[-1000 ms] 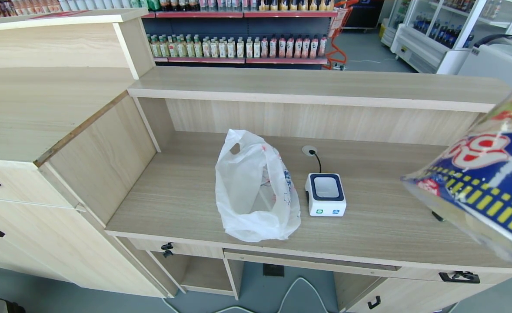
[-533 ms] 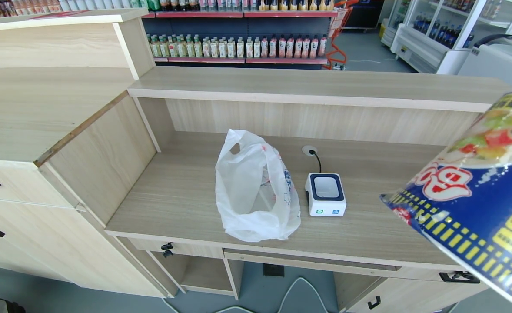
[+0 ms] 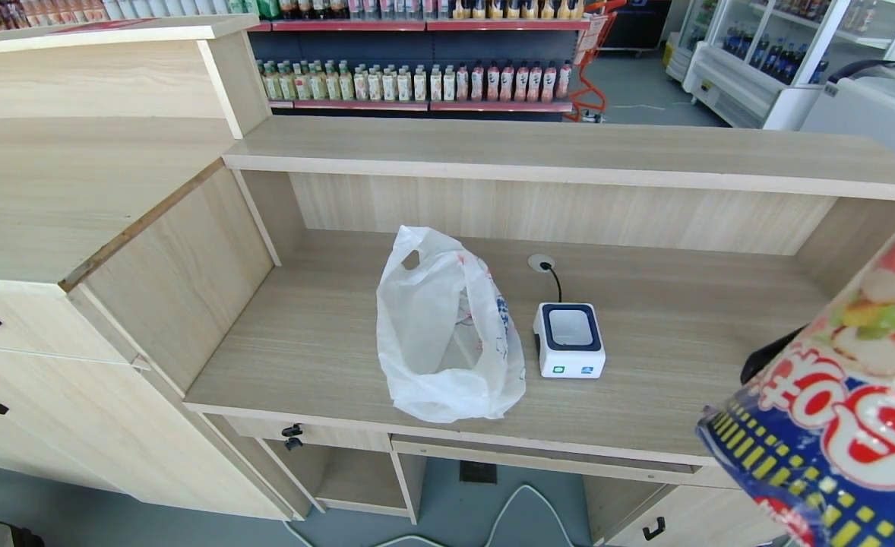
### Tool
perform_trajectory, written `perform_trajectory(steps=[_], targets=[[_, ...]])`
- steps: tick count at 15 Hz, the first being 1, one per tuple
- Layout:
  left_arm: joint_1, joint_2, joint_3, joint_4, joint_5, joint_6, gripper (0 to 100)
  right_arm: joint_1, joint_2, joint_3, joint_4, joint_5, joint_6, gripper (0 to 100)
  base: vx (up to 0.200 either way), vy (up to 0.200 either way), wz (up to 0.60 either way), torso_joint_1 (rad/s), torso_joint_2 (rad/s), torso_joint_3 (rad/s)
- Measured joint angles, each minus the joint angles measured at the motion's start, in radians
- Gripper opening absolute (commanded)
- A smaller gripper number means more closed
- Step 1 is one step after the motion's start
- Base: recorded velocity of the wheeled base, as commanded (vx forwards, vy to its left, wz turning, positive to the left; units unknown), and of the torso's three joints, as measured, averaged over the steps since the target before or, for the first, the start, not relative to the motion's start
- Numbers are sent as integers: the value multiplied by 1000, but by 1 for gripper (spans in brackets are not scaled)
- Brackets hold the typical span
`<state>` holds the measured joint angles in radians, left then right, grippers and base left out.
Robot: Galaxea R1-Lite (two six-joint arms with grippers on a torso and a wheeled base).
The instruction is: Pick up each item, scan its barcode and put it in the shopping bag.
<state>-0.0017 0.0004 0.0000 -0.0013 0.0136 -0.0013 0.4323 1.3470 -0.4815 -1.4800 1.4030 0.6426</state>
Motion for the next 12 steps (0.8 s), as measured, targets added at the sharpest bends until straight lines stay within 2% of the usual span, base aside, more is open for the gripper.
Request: perform_trajectory(steps=[7, 10, 12], targets=[[0, 0, 0, 0, 0, 0, 100, -1, 24, -50, 54, -7, 0, 0, 0, 0, 0, 0, 0, 0], [0, 0, 0, 0, 0, 0, 100, -32, 25, -115, 197, -83, -4, 0, 0, 0, 0, 0, 0, 0], [0, 0, 0, 0, 0, 0, 100, -61, 36, -246, 419, -211, -31, 0, 0, 0, 0, 0, 0, 0]])
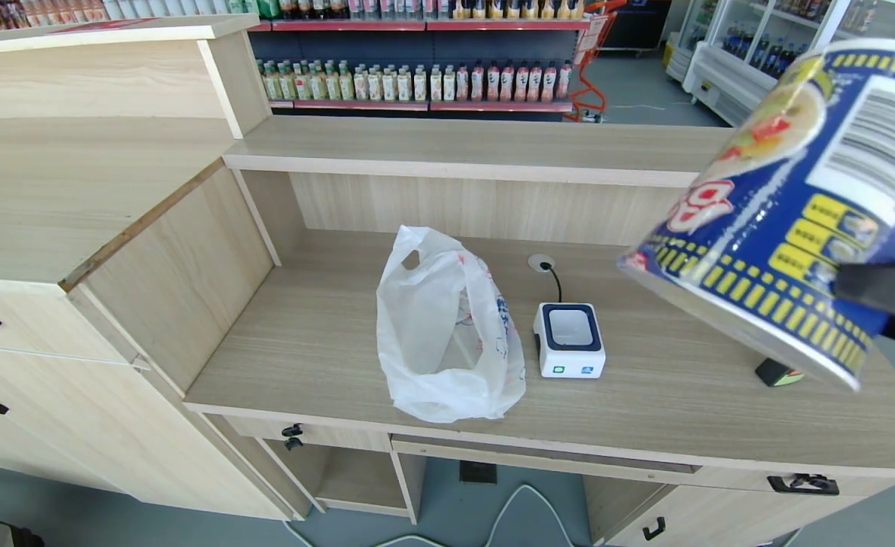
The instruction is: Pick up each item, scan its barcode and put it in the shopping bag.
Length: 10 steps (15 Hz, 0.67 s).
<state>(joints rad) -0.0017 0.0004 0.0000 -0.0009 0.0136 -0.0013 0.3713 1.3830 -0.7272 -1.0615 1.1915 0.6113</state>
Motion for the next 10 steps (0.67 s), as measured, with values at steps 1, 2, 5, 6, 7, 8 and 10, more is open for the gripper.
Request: perform_trajectory(steps=[1, 2, 5, 6, 7, 8, 10], targets=[[0, 0, 0, 0, 0, 0, 100, -17, 9, -63, 129, -86, -60, 0, 0, 0, 0, 0, 0, 0], [0, 0, 0, 0, 0, 0, 100, -31, 20, -106, 213, -195, -156, 0, 0, 0, 0, 0, 0, 0], [0, 0, 0, 0, 0, 0, 100, -16, 56, -166, 389, -525, -340, 0, 0, 0, 0, 0, 0, 0], [0, 0, 0, 0, 0, 0, 100, 2, 72, -180, 435, -606, -381, 0, 0, 0, 0, 0, 0, 0], [0, 0, 0, 0, 0, 0, 100, 14, 85, -189, 449, -631, -400, 0, 0, 0, 0, 0, 0, 0], [0, 0, 0, 0, 0, 0, 100, 20, 99, -196, 452, -663, -457, 0, 0, 0, 0, 0, 0, 0], [0, 0, 0, 0, 0, 0, 100, 19, 132, -208, 461, -700, -627, 0, 0, 0, 0, 0, 0, 0]])
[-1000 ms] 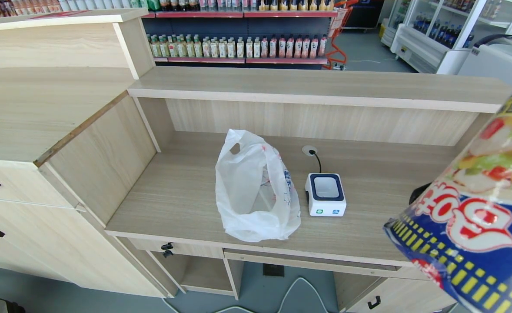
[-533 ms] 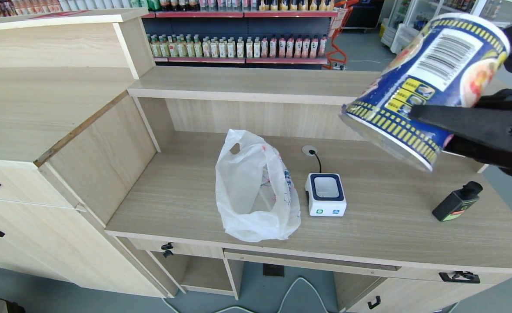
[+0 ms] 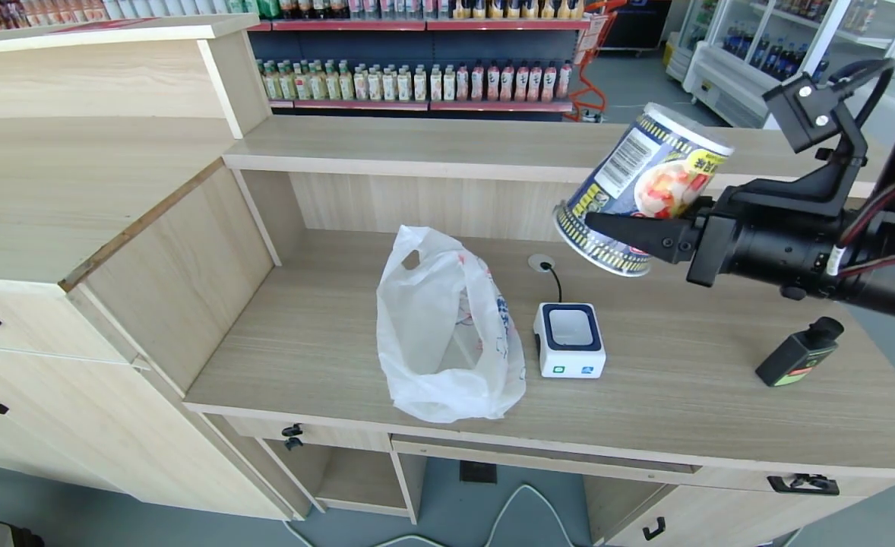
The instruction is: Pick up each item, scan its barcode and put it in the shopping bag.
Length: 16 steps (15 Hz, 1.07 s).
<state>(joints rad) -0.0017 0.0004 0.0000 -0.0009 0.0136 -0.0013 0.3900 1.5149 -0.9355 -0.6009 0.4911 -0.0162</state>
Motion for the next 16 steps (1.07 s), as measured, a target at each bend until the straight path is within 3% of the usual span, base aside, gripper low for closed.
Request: perform_trajectory(steps=[5, 9, 14, 16], targets=[[0, 0, 0, 0, 0, 0, 100, -100, 108, -93, 76, -2, -456, 0, 0, 0, 0, 0, 0, 0], [0, 0, 0, 0, 0, 0, 100, -157, 211, -166, 101, 70, -878, 0, 0, 0, 0, 0, 0, 0], [0, 0, 0, 0, 0, 0, 100, -204, 330, -249, 103, 151, -1297, 0, 0, 0, 0, 0, 0, 0], [0, 0, 0, 0, 0, 0, 100, -220, 355, -256, 105, 180, -1391, 0, 0, 0, 0, 0, 0, 0]])
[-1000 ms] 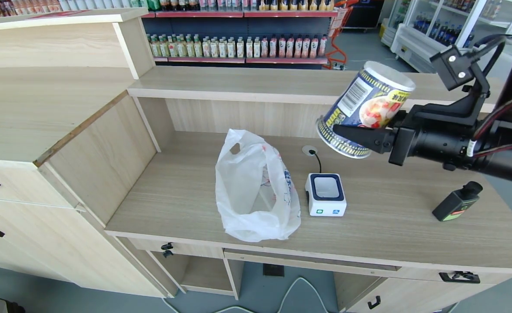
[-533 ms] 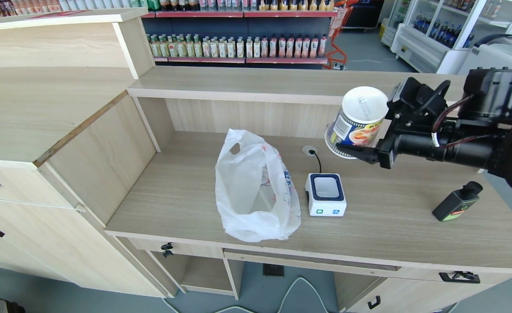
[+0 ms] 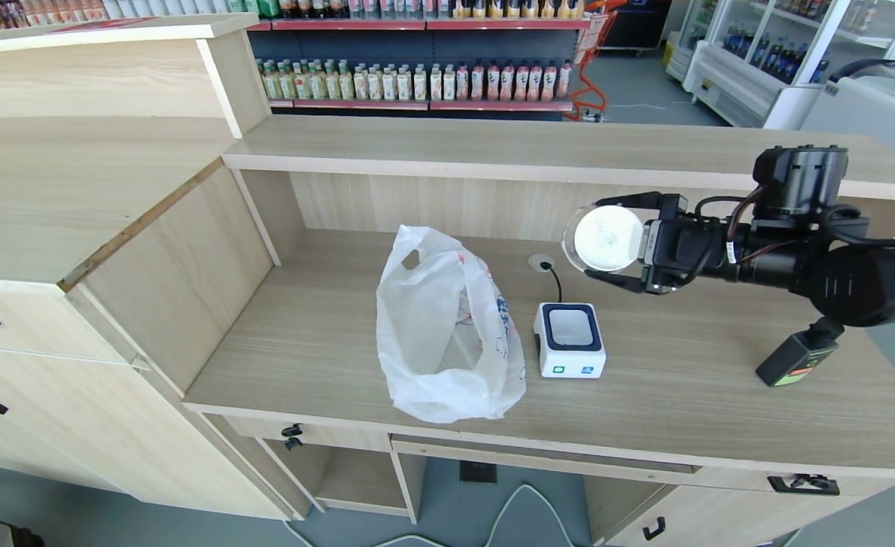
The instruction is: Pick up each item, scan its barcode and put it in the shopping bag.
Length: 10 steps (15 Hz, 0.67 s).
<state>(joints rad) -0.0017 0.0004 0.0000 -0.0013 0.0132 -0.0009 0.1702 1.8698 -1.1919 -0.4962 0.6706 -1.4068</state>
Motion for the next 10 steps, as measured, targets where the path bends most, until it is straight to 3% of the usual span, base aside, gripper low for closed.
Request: perform_trajectory(steps=[10], targets=[[0, 0, 0, 0, 0, 0, 100, -52, 63, -104, 115, 53, -376, 0, 0, 0, 0, 0, 0, 0]])
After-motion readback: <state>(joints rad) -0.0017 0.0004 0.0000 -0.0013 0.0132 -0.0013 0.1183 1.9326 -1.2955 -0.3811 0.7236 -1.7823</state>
